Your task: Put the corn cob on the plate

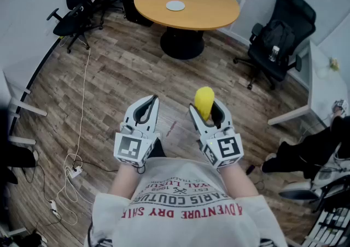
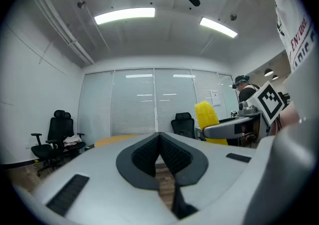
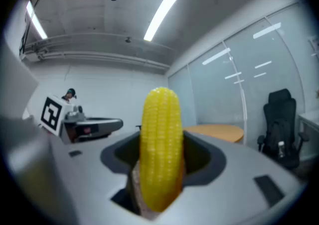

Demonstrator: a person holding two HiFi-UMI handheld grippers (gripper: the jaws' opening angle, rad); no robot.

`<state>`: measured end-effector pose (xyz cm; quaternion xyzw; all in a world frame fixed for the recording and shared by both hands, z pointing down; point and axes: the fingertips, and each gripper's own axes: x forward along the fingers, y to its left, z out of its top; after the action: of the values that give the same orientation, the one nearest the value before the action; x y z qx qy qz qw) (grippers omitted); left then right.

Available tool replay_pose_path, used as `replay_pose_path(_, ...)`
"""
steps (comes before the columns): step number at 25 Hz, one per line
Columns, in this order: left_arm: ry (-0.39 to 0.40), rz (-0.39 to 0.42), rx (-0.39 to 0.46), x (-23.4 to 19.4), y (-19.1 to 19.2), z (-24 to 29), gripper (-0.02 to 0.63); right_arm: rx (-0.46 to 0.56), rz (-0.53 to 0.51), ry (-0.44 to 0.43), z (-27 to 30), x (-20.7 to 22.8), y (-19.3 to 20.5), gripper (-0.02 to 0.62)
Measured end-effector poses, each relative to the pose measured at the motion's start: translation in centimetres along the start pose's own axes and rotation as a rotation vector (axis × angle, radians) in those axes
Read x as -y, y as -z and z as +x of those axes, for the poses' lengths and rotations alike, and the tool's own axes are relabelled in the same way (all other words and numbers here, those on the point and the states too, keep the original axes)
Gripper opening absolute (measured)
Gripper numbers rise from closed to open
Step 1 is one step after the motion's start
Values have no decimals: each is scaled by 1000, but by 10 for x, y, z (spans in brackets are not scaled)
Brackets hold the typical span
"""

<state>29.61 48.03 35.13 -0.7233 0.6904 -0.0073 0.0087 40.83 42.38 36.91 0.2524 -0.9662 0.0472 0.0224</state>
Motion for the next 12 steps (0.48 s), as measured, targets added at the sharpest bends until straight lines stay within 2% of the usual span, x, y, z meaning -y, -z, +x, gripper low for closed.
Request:
replay_pose_path(5,12,41,18,-3,-1,3,32,1,4,6,1,3,0,265)
replay_pose_path(12,18,26,17,-3,-1,5,32,-13,21,20,2,3,3,265)
